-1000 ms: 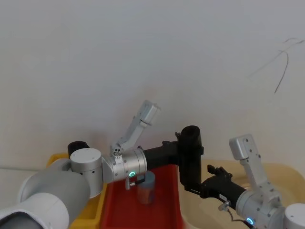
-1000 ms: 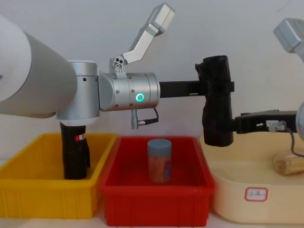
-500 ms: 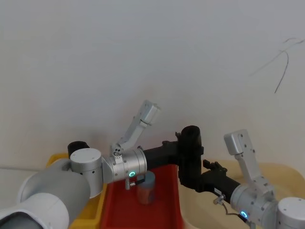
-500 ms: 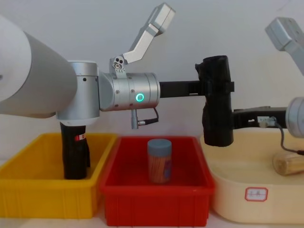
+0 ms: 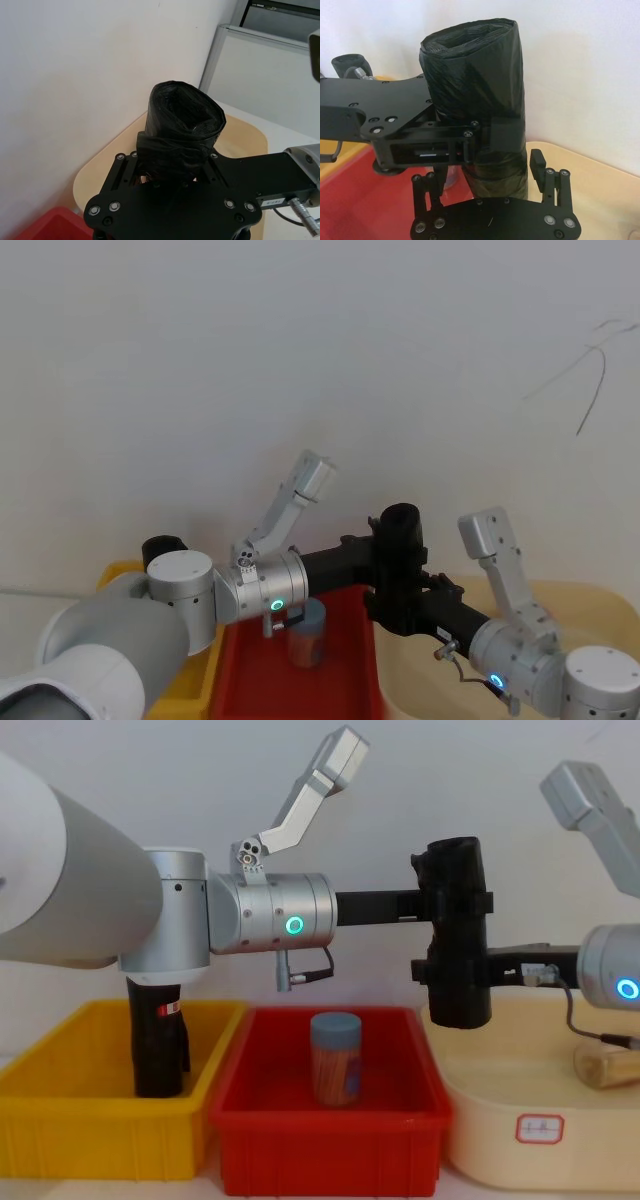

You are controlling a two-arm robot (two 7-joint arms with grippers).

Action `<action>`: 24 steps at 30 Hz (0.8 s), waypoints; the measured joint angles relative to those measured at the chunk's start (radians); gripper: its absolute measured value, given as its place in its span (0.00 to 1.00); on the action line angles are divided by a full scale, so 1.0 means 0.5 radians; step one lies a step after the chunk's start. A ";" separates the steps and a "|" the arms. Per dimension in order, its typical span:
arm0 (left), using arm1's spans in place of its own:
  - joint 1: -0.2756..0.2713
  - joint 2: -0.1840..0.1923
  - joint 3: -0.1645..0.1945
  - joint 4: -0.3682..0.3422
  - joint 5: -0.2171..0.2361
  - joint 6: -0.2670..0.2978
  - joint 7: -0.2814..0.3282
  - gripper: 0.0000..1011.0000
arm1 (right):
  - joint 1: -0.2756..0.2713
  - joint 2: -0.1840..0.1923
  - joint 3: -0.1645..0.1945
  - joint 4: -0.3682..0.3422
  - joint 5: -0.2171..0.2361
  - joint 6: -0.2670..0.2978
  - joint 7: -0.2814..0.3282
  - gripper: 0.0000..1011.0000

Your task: Pick up the garbage bag with the one hand and transfer it to the other hand.

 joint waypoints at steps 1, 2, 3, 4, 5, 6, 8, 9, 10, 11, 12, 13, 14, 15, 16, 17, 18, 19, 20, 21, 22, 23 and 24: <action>0.000 0.000 0.000 0.000 0.000 0.000 0.000 0.40 | 0.005 -0.003 -0.002 0.011 0.001 -0.004 -0.001 0.99; 0.000 0.000 0.000 0.000 0.000 0.000 0.000 0.40 | 0.009 -0.006 -0.003 0.019 0.002 -0.007 -0.001 0.99; 0.000 0.000 0.000 0.000 0.000 0.000 0.000 0.40 | 0.018 -0.011 -0.007 0.034 0.004 -0.017 -0.003 0.99; 0.000 0.000 0.000 0.000 0.000 0.000 0.000 0.40 | 0.022 -0.014 -0.008 0.041 0.005 -0.020 -0.005 0.99; 0.000 0.000 0.000 0.000 0.000 0.000 0.000 0.40 | 0.029 -0.019 -0.011 0.055 0.007 -0.028 -0.008 0.99; 0.000 0.000 0.000 0.000 0.000 0.000 0.000 0.40 | 0.034 -0.022 -0.012 0.063 0.007 -0.033 -0.009 0.99; 0.000 0.000 0.000 0.000 0.000 0.000 0.000 0.40 | 0.042 -0.028 -0.016 0.082 0.010 -0.044 -0.013 0.99; 0.000 0.000 0.000 0.000 0.000 0.000 0.000 0.40 | 0.042 -0.028 -0.016 0.082 0.010 -0.044 -0.013 0.99; 0.000 0.000 0.000 0.000 0.000 0.000 0.000 0.40 | 0.048 -0.033 -0.018 0.095 0.011 -0.051 -0.015 0.99; 0.000 0.000 0.000 0.000 0.000 0.000 0.000 0.40 | 0.051 -0.034 -0.019 0.100 0.012 -0.054 -0.017 0.99; 0.000 0.000 0.000 0.000 0.000 0.000 0.000 0.40 | 0.056 -0.037 -0.022 0.109 0.014 -0.060 -0.019 0.99; 0.000 0.000 0.000 0.000 0.000 0.000 0.000 0.40 | 0.058 -0.039 -0.023 0.114 0.014 -0.063 -0.021 0.99; 0.000 0.000 0.000 0.000 0.000 0.000 0.000 0.40 | 0.060 -0.040 -0.024 0.118 0.015 -0.065 -0.022 0.99; 0.000 0.000 0.000 0.000 0.000 0.000 0.000 0.40 | 0.064 -0.042 -0.025 0.124 0.016 -0.068 -0.025 0.99; 0.000 0.000 0.000 0.000 0.000 0.000 0.000 0.40 | 0.066 -0.044 -0.026 0.128 0.016 -0.070 -0.025 0.97; 0.000 0.000 0.000 0.000 0.000 0.000 0.000 0.40 | 0.067 -0.045 -0.026 0.130 0.017 -0.072 -0.026 0.96; 0.000 0.000 0.000 0.000 0.000 0.000 0.000 0.40 | 0.069 -0.046 -0.028 0.135 0.018 -0.076 -0.027 0.93; 0.000 0.000 0.000 0.000 0.000 0.000 0.000 0.40 | 0.072 -0.047 -0.028 0.139 0.018 -0.078 -0.027 0.92; 0.000 0.000 0.000 0.000 0.000 0.000 0.000 0.40 | 0.073 -0.048 -0.029 0.141 0.019 -0.079 -0.027 0.88; 0.000 0.000 0.000 0.000 0.000 0.000 0.000 0.40 | 0.074 -0.049 -0.030 0.143 0.019 -0.081 -0.028 0.88; 0.000 0.000 0.000 0.000 0.000 0.000 0.000 0.40 | 0.076 -0.051 -0.031 0.148 0.020 -0.082 -0.029 0.85; 0.000 0.000 0.000 0.000 0.000 0.000 0.000 0.40 | 0.077 -0.051 -0.031 0.150 0.020 -0.083 -0.030 0.82; 0.000 0.000 0.000 0.000 0.000 0.000 0.000 0.40 | 0.079 -0.051 -0.031 0.152 0.020 -0.083 -0.031 0.81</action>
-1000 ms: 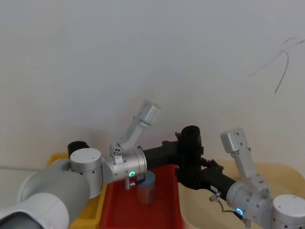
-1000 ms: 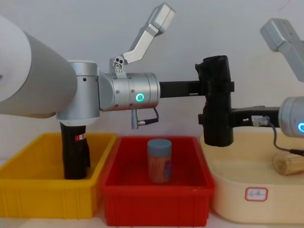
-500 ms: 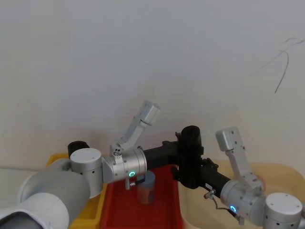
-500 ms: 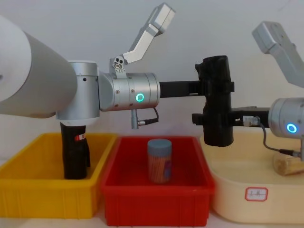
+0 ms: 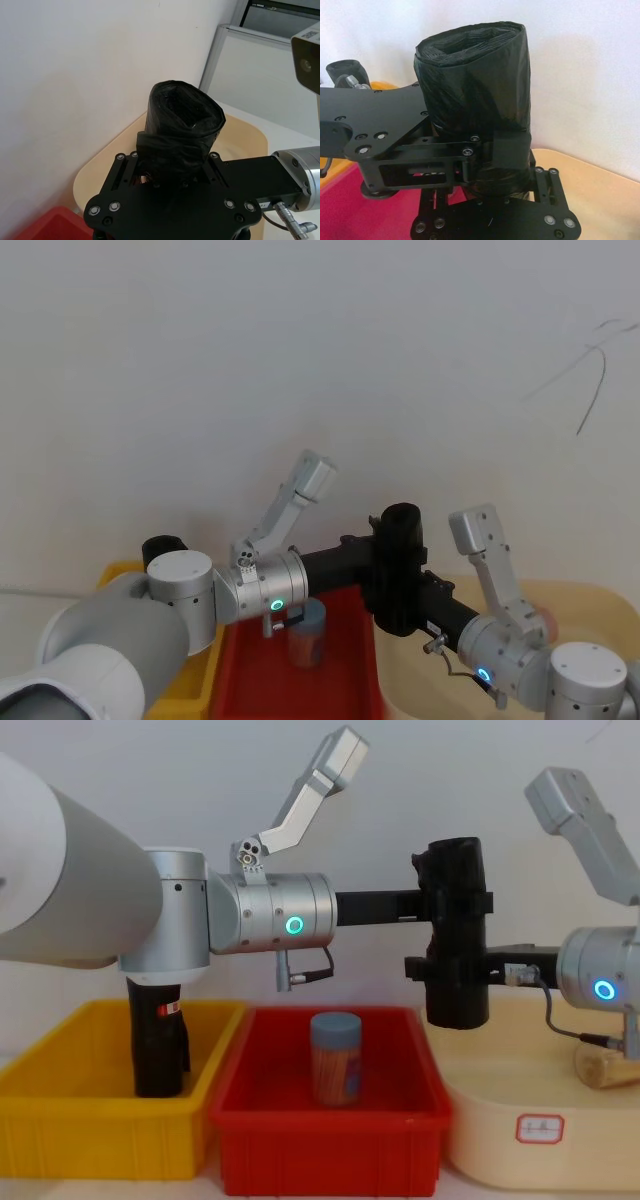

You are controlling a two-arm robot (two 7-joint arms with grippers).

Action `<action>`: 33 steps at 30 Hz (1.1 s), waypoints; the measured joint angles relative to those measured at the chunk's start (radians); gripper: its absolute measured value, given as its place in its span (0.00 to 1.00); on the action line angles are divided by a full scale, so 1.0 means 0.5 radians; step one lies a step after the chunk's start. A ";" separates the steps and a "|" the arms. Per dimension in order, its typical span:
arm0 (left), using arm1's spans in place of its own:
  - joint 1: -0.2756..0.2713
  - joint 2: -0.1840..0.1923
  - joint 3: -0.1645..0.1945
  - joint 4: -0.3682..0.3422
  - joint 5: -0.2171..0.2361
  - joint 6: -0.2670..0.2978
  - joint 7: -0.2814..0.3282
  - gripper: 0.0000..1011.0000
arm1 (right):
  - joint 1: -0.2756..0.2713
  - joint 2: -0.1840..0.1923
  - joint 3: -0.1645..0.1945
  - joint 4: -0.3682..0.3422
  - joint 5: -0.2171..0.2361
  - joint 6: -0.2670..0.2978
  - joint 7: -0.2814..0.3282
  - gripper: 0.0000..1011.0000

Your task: Pick up the garbage bag with the one hand and transfer it to the other hand.

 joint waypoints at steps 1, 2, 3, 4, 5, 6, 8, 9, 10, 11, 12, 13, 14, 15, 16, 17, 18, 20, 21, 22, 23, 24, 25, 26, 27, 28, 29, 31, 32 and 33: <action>0.000 0.000 0.000 0.000 0.000 0.000 0.000 0.40 | 0.002 -0.001 -0.001 0.004 0.000 -0.002 -0.001 0.76; 0.000 0.000 0.000 0.000 0.000 0.000 0.000 0.40 | 0.002 -0.001 -0.001 0.005 0.000 -0.004 -0.002 0.73; 0.000 0.000 0.000 0.000 0.000 0.000 0.000 0.40 | 0.003 -0.002 -0.001 0.006 0.001 -0.004 -0.002 0.71; 0.000 0.000 0.000 0.000 0.000 0.000 0.000 0.40 | 0.004 -0.002 -0.002 0.008 0.001 -0.005 -0.002 0.69; 0.000 0.000 0.000 0.000 0.000 0.000 0.000 0.40 | 0.005 -0.004 -0.002 0.011 0.001 -0.006 -0.003 0.66; 0.000 0.000 0.000 0.000 0.000 0.000 0.000 0.40 | 0.006 -0.004 -0.003 0.012 0.001 -0.007 -0.003 0.64; 0.000 0.000 0.000 0.000 0.000 0.000 0.000 0.40 | 0.007 -0.005 -0.003 0.014 0.002 -0.009 -0.003 0.56; 0.000 0.000 0.000 0.000 0.000 0.000 0.000 0.40 | 0.007 -0.005 -0.003 0.015 0.002 -0.009 -0.004 0.56; 0.000 0.000 0.000 0.000 0.000 0.000 0.000 0.40 | 0.008 -0.006 -0.004 0.016 0.002 -0.010 -0.004 0.56; 0.000 0.000 0.000 0.000 0.000 0.000 0.000 0.40 | 0.008 -0.006 -0.004 0.017 0.002 -0.010 -0.004 0.56; 0.000 0.000 0.000 0.000 0.000 0.000 0.000 0.40 | 0.009 -0.006 -0.004 0.018 0.002 -0.011 -0.004 0.56; 0.000 0.000 0.000 0.000 0.000 0.000 0.000 0.40 | 0.009 -0.006 -0.004 0.019 0.003 -0.011 -0.004 0.56; 0.000 0.000 0.000 0.000 0.000 0.000 0.000 0.40 | 0.010 -0.007 -0.005 0.020 0.003 -0.012 -0.004 0.56; 0.000 0.000 0.000 0.000 0.000 0.000 0.000 0.40 | 0.010 -0.007 -0.005 0.020 0.003 -0.012 -0.004 0.56; 0.000 0.000 0.000 0.000 0.000 0.000 0.000 0.40 | 0.010 -0.007 -0.005 0.021 0.003 -0.012 -0.005 0.56; 0.000 0.000 0.000 0.000 0.000 0.000 0.000 0.40 | 0.010 -0.007 -0.005 0.021 0.003 -0.013 -0.005 0.56; 0.000 0.000 0.000 0.000 0.000 0.000 0.000 0.40 | 0.010 -0.007 -0.005 0.022 0.004 -0.013 -0.005 0.56; 0.000 0.000 0.000 0.000 0.000 0.000 0.000 0.40 | 0.011 -0.008 -0.006 0.022 0.004 -0.013 -0.005 0.56; 0.000 0.000 0.000 0.000 0.000 0.000 0.000 0.40 | 0.011 -0.008 -0.006 0.023 0.004 -0.014 -0.006 0.56; 0.000 0.000 0.000 0.000 0.000 0.000 0.000 0.40 | 0.011 -0.008 -0.006 0.024 0.004 -0.014 -0.006 0.56; 0.000 0.000 0.000 0.000 0.000 0.000 0.000 0.40 | 0.011 -0.008 -0.006 0.024 0.004 -0.014 -0.006 0.56; 0.000 0.000 0.000 0.000 0.000 0.000 0.000 0.41 | 0.012 -0.009 -0.006 0.024 0.004 -0.014 -0.006 0.56; 0.000 0.000 0.000 0.000 0.000 0.000 0.000 0.43 | 0.012 -0.009 -0.007 0.025 0.004 -0.014 -0.006 0.56; 0.000 0.000 0.000 0.000 0.000 0.000 -0.001 0.44 | 0.012 -0.009 -0.007 0.025 0.004 -0.014 -0.005 0.56; 0.000 0.000 0.000 0.000 0.000 0.000 -0.001 0.48 | 0.012 -0.010 -0.007 0.025 0.004 -0.014 -0.005 0.56; 0.000 0.000 0.000 0.000 0.000 0.000 -0.001 0.49 | 0.012 -0.010 -0.007 0.025 0.004 -0.014 -0.005 0.56; 0.000 0.000 0.000 0.000 0.000 0.000 -0.001 0.52 | 0.012 -0.010 -0.007 0.025 0.004 -0.014 -0.005 0.56; 0.000 0.000 0.000 0.000 0.000 0.000 -0.001 0.59 | 0.012 -0.010 -0.007 0.026 0.004 -0.015 -0.005 0.56; 0.000 0.000 0.000 0.000 0.000 0.000 -0.001 0.61 | 0.013 -0.010 -0.007 0.026 0.004 -0.015 -0.005 0.56; 0.000 0.000 0.000 0.000 0.000 0.000 -0.001 0.67 | 0.013 -0.010 -0.007 0.026 0.004 -0.015 -0.005 0.56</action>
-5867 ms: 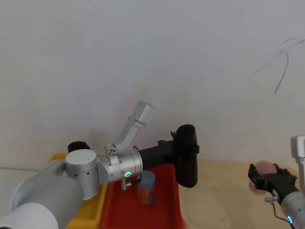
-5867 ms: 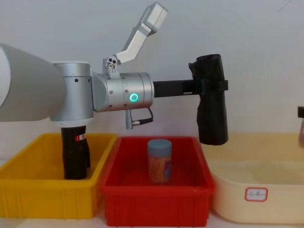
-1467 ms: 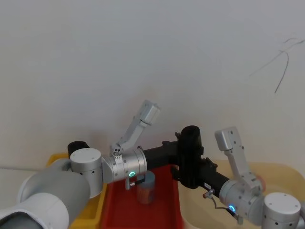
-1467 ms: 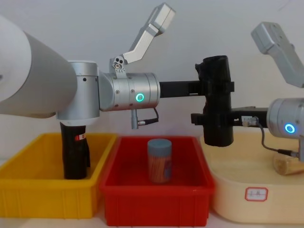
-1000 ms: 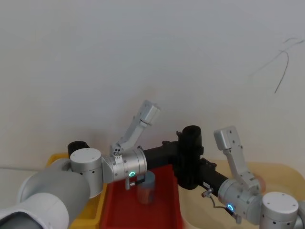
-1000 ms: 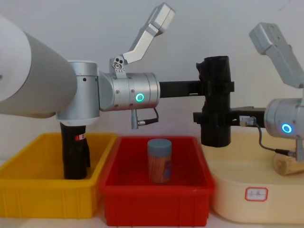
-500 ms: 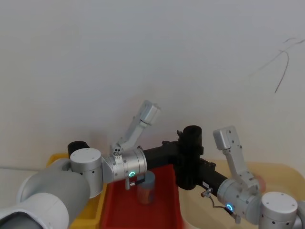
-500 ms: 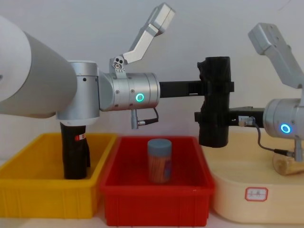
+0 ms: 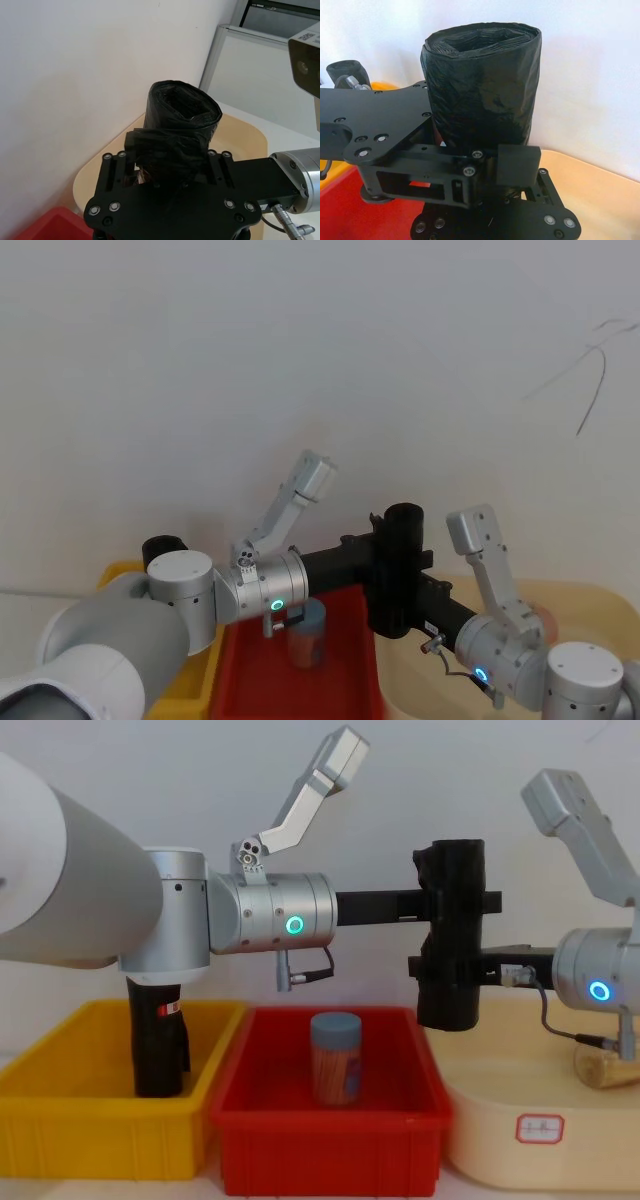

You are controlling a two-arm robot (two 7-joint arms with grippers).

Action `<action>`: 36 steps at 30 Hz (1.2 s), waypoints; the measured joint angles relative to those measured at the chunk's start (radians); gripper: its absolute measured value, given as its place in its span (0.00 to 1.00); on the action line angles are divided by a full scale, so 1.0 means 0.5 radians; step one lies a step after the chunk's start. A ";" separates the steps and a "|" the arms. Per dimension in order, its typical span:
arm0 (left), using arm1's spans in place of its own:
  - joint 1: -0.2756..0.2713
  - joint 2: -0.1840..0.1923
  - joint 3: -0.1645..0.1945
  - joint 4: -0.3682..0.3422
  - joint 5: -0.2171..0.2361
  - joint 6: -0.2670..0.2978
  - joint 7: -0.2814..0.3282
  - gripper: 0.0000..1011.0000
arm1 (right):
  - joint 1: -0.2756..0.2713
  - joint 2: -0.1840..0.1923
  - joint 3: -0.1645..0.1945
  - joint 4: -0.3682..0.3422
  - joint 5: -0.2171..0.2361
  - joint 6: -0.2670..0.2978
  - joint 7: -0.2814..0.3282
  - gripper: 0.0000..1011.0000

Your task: Pick up the garbage bag with the one hand and transfer it to the other hand.

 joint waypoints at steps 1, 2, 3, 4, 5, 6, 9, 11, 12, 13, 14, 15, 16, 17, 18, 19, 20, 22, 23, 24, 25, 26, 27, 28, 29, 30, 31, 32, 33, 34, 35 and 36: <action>0.000 0.000 0.000 0.000 0.000 0.000 0.000 0.69 | 0.000 0.000 0.000 0.000 0.000 0.000 0.000 0.56; 0.000 0.000 0.000 0.000 0.000 0.000 0.000 0.71 | 0.000 0.000 0.000 0.000 0.000 0.000 0.000 0.56; 0.000 0.000 0.000 0.000 0.000 0.000 0.000 0.76 | 0.000 0.000 0.000 0.000 0.000 -0.001 0.000 0.56; 0.000 0.000 0.000 0.000 0.000 0.000 0.000 0.78 | 0.000 0.000 0.000 0.001 0.000 -0.001 0.000 0.56; 0.000 0.000 0.000 0.000 0.000 0.000 0.000 0.80 | 0.000 0.000 0.000 0.001 0.000 -0.001 0.000 0.56; 0.000 0.000 0.000 0.000 0.000 0.000 0.000 0.81 | 0.000 0.000 0.000 0.001 0.000 -0.001 0.000 0.56; 0.000 0.000 0.000 0.000 0.000 0.000 0.000 0.91 | 0.001 0.001 0.000 0.001 0.000 -0.003 -0.003 0.56; 0.000 0.000 0.000 0.000 0.000 0.000 0.000 0.97 | 0.001 0.001 0.002 0.000 0.000 -0.005 -0.012 0.56; 0.000 0.000 0.000 0.000 0.000 0.000 0.000 0.98 | 0.001 0.001 0.004 0.000 0.000 -0.005 -0.019 0.56; 0.000 0.000 0.000 0.000 0.000 0.000 0.000 0.99 | 0.001 0.001 0.009 -0.001 0.000 -0.006 -0.031 0.56; 0.000 0.000 0.000 0.000 0.000 0.000 0.001 0.99 | 0.000 0.001 0.011 -0.001 0.000 -0.007 -0.041 0.56; 0.000 0.000 0.000 0.000 0.000 0.000 0.001 0.99 | 0.000 0.001 0.017 -0.001 0.000 -0.007 -0.059 0.56; 0.000 0.000 0.000 0.000 0.000 0.000 0.001 0.99 | 0.000 0.001 0.017 -0.001 0.000 -0.007 -0.059 0.56; 0.000 0.000 0.000 0.000 0.000 0.000 0.001 0.99 | 0.000 0.000 0.026 -0.001 0.000 -0.007 -0.077 0.56; 0.000 0.000 0.000 0.000 0.000 0.000 0.001 0.99 | 0.000 0.000 0.030 -0.001 0.000 -0.008 -0.087 0.56; 0.000 0.000 0.000 0.000 0.000 0.000 0.001 0.99 | 0.000 -0.001 0.035 -0.001 0.000 -0.008 -0.099 0.56; 0.000 0.000 0.000 0.000 0.000 0.000 0.001 0.99 | 0.000 -0.001 0.045 0.000 0.000 -0.007 -0.120 0.56; 0.000 0.000 0.000 0.000 0.000 0.000 0.001 0.99 | 0.000 -0.001 0.059 0.004 0.000 -0.007 -0.142 0.56; 0.000 0.000 0.000 0.000 0.000 0.000 0.001 0.99 | 0.002 -0.002 0.072 0.008 -0.001 -0.004 -0.168 0.56; 0.000 0.000 0.000 0.000 0.000 0.000 0.001 0.99 | 0.002 -0.002 0.079 0.011 -0.001 -0.002 -0.179 0.56; 0.000 0.000 0.000 0.000 0.000 0.000 0.001 0.99 | 0.004 -0.002 0.086 0.013 -0.002 0.000 -0.190 0.56; 0.000 0.000 0.000 0.000 0.000 0.000 0.001 0.99 | 0.007 -0.001 0.102 0.019 -0.002 0.005 -0.218 0.56; 0.000 0.000 0.000 0.000 0.000 0.000 0.001 0.99 | 0.008 -0.001 0.109 0.020 -0.003 0.006 -0.227 0.56; 0.000 0.000 0.000 0.000 0.000 0.000 0.001 0.99 | 0.009 -0.001 0.116 0.023 -0.003 0.009 -0.243 0.56; 0.000 0.000 0.000 0.000 0.000 0.000 0.001 0.99 | 0.011 0.002 0.133 0.025 -0.004 0.015 -0.266 0.56; 0.000 0.000 0.000 0.000 0.000 0.000 0.001 0.99 | 0.012 0.003 0.144 0.026 -0.005 0.019 -0.279 0.56; 0.000 0.000 0.000 0.000 0.000 0.000 0.001 0.99 | 0.012 0.005 0.153 0.026 -0.006 0.023 -0.292 0.56; 0.000 0.000 0.000 0.000 0.000 0.000 0.001 0.99 | 0.011 0.009 0.171 0.024 -0.007 0.032 -0.322 0.56; 0.000 0.000 0.000 0.000 0.000 0.000 0.001 0.99 | 0.008 0.013 0.183 0.017 -0.007 0.036 -0.334 0.56; 0.000 0.000 0.000 0.000 0.000 0.000 0.001 0.99 | 0.005 0.015 0.189 0.012 -0.008 0.041 -0.346 0.56; 0.000 0.000 0.000 0.000 0.000 0.000 0.001 0.99 | -0.002 0.019 0.203 -0.002 -0.008 0.048 -0.360 0.56; 0.000 0.000 0.000 0.000 0.000 0.000 0.001 0.99 | -0.025 0.029 0.230 -0.044 -0.008 0.064 -0.393 0.56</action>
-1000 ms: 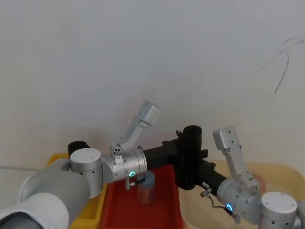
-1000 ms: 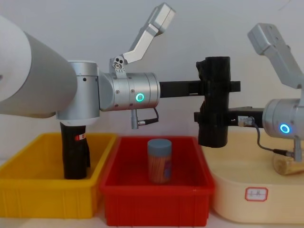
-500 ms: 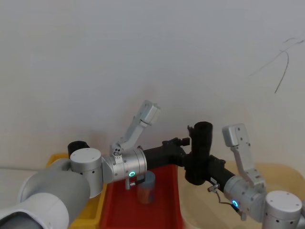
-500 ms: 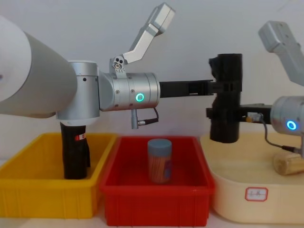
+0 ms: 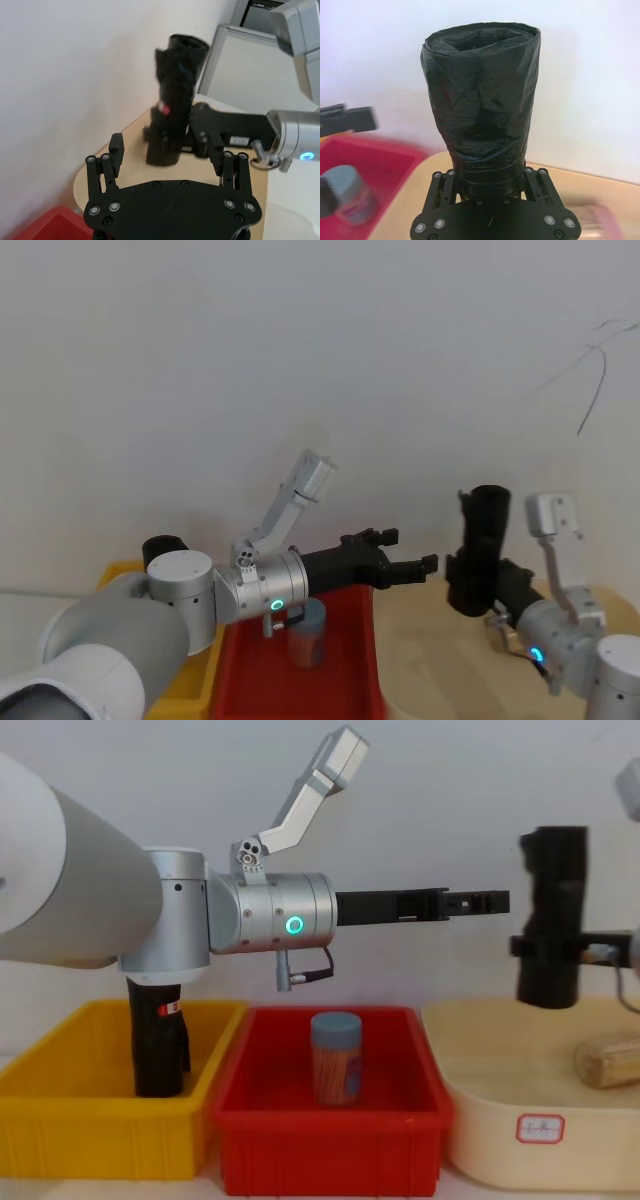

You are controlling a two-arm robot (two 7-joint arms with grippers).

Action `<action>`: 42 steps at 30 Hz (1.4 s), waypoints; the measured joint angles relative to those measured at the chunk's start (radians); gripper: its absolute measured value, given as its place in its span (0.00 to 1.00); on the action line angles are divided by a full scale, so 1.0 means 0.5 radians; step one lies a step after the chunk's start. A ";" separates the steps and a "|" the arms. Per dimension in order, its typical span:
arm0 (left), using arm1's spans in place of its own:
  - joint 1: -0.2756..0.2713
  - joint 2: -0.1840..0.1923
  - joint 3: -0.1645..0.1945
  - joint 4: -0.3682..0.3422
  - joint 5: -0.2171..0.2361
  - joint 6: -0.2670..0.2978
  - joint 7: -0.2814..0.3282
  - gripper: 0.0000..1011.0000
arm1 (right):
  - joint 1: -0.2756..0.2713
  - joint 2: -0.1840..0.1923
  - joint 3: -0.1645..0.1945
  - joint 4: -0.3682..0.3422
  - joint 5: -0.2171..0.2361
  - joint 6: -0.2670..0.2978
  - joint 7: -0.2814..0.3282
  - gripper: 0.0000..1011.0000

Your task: Pick up the garbage bag with the one hand and transfer it to the other hand.

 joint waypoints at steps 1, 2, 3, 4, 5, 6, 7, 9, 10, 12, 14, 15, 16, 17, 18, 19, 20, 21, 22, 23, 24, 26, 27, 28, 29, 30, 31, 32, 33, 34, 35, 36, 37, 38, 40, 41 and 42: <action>0.000 0.000 0.000 0.000 0.000 0.000 0.000 0.99 | -0.012 0.004 0.012 -0.020 0.000 0.008 -0.014 0.56; 0.000 0.000 0.000 0.000 0.000 0.000 0.000 0.99 | -0.027 0.009 0.023 -0.045 0.000 0.016 -0.026 0.56; 0.000 0.000 0.000 0.000 0.000 0.000 0.000 0.99 | -0.060 0.019 0.047 -0.103 0.001 0.032 -0.056 0.56; 0.000 0.000 0.000 0.000 0.000 0.000 0.000 0.99 | -0.078 0.024 0.059 -0.134 0.002 0.040 -0.068 0.56; 0.000 0.000 0.000 0.000 0.000 0.000 0.000 0.99 | -0.104 0.031 0.076 -0.178 0.002 0.049 -0.080 0.56; 0.000 0.000 0.000 0.000 0.000 0.000 0.000 0.99 | -0.125 0.036 0.087 -0.213 0.003 0.058 -0.093 0.56; 0.000 0.000 0.000 0.000 0.000 0.000 0.000 0.99 | -0.170 0.047 0.109 -0.284 0.005 0.075 -0.114 0.56; 0.000 0.000 0.000 0.000 0.000 0.000 0.000 0.99 | -0.226 0.059 0.137 -0.373 0.007 0.095 -0.138 0.56; 0.000 0.000 0.000 0.000 0.000 0.000 0.000 0.99 | -0.275 0.070 0.159 -0.449 0.009 0.113 -0.159 0.56; 0.000 0.000 0.000 0.000 0.000 0.000 0.000 0.99 | -0.322 0.080 0.179 -0.521 0.012 0.129 -0.173 0.56; 0.000 0.000 0.000 0.000 0.000 0.000 0.000 0.99 | -0.391 0.098 0.208 -0.632 0.016 0.153 -0.187 0.56; 0.000 0.000 0.000 0.000 0.000 0.000 0.000 0.99 | -0.409 0.102 0.216 -0.660 0.017 0.161 -0.191 0.56; 0.000 0.000 0.000 0.000 0.000 0.000 0.000 0.99 | -0.449 0.113 0.233 -0.724 0.020 0.177 -0.199 0.56; 0.000 0.000 0.000 0.000 0.000 0.000 0.000 0.99 | -0.463 0.116 0.238 -0.746 0.021 0.182 -0.201 0.56; 0.000 0.000 0.000 0.000 0.000 0.000 0.000 0.99 | -0.481 0.120 0.245 -0.775 0.022 0.189 -0.205 0.56; 0.000 0.000 0.000 0.000 0.000 0.000 0.000 0.99 | -0.493 0.124 0.250 -0.797 0.023 0.192 -0.208 0.56; 0.000 0.000 0.000 0.000 0.000 0.000 0.000 0.99 | -0.525 0.131 0.262 -0.845 0.024 0.205 -0.213 0.60; 0.000 0.000 0.000 0.000 0.000 0.000 0.000 0.99 | -0.535 0.134 0.266 -0.861 0.024 0.208 -0.215 0.61; 0.000 0.000 0.000 0.000 0.000 0.000 0.000 0.99 | -0.547 0.137 0.271 -0.881 0.025 0.213 -0.217 0.65; 0.000 0.000 0.000 0.000 0.000 0.000 0.000 0.99 | -0.569 0.143 0.280 -0.916 0.027 0.221 -0.222 0.68; 0.000 0.000 0.000 0.000 0.000 0.000 0.000 0.99 | -0.579 0.145 0.284 -0.931 0.027 0.225 -0.224 0.71; 0.000 0.000 0.000 0.000 0.000 0.000 0.000 0.99 | -0.604 0.151 0.295 -0.973 0.029 0.237 -0.228 0.76; 0.000 0.000 0.000 0.000 0.000 0.000 0.000 0.99 | -0.613 0.154 0.298 -0.986 0.030 0.239 -0.229 0.78; 0.000 0.000 0.000 0.000 0.000 0.000 0.000 0.99 | -0.620 0.155 0.301 -0.997 0.030 0.242 -0.230 0.80; 0.000 0.000 0.000 0.000 0.000 0.000 0.000 0.99 | -0.633 0.158 0.306 -1.018 0.031 0.247 -0.233 0.85; 0.000 0.000 0.000 0.000 0.000 0.000 0.000 0.99 | -0.640 0.160 0.309 -1.028 0.031 0.250 -0.233 0.87; 0.000 0.000 0.000 0.000 0.000 0.000 0.000 0.99 | -0.650 0.163 0.313 -1.044 0.032 0.253 -0.236 0.88; 0.000 0.000 0.000 0.000 0.000 0.000 0.000 0.99 | -0.655 0.164 0.316 -1.052 0.032 0.255 -0.237 0.93; 0.000 0.000 0.000 0.000 0.000 0.000 0.000 0.99 | -0.660 0.165 0.318 -1.060 0.032 0.256 -0.239 0.94; 0.000 0.000 0.000 0.000 0.000 0.000 0.000 0.99 | -0.664 0.166 0.319 -1.067 0.033 0.258 -0.240 0.96; 0.000 0.000 0.000 0.000 0.000 0.000 0.000 0.99 | -0.668 0.167 0.321 -1.075 0.033 0.259 -0.241 0.97; 0.000 0.000 0.000 0.000 0.000 0.000 0.000 0.99 | -0.676 0.169 0.324 -1.087 0.033 0.263 -0.242 0.99; 0.000 0.000 0.000 0.000 0.000 0.000 0.000 0.99 | -0.679 0.170 0.326 -1.093 0.033 0.265 -0.242 0.99; 0.000 0.000 0.000 0.000 0.000 0.000 0.000 0.99 | -0.686 0.172 0.328 -1.103 0.034 0.267 -0.243 0.99; 0.000 0.000 0.000 0.000 0.000 0.000 0.000 0.99 | -0.692 0.173 0.330 -1.112 0.034 0.268 -0.244 0.99; 0.000 0.000 0.000 0.000 0.000 0.000 0.000 0.99 | -0.694 0.174 0.332 -1.116 0.034 0.269 -0.244 0.99; 0.000 0.000 0.000 0.000 0.000 0.000 0.000 0.99 | -0.699 0.175 0.333 -1.123 0.035 0.271 -0.245 0.99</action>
